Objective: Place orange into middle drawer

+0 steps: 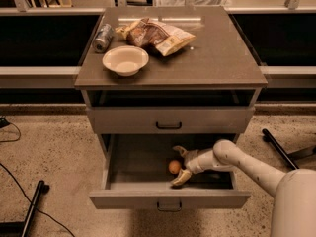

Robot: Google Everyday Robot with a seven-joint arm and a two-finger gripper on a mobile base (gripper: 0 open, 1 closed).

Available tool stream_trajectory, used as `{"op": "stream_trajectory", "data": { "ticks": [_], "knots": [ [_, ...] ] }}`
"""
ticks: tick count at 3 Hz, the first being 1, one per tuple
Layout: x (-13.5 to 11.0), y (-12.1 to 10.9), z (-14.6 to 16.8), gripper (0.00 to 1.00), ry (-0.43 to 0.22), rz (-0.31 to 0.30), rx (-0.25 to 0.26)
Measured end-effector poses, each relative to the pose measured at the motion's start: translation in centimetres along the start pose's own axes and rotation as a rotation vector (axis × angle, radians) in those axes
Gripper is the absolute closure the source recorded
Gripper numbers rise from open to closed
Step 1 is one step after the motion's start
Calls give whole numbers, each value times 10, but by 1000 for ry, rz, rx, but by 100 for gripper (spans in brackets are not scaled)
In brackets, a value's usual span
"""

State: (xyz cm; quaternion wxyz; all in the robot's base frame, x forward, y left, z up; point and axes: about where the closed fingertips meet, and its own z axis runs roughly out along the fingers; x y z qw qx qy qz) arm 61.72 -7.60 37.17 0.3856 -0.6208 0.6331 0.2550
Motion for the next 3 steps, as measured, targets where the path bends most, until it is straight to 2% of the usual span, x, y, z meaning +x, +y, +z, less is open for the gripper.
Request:
{"op": "stream_trajectory", "data": {
  "ticks": [1,2,3],
  "knots": [
    [0,0,0,0,-1,-1,-1],
    [-10,-1,-7,0,-24,-36,-19],
    [-40,1,-42,0,-81,-57,6]
  ]
}}
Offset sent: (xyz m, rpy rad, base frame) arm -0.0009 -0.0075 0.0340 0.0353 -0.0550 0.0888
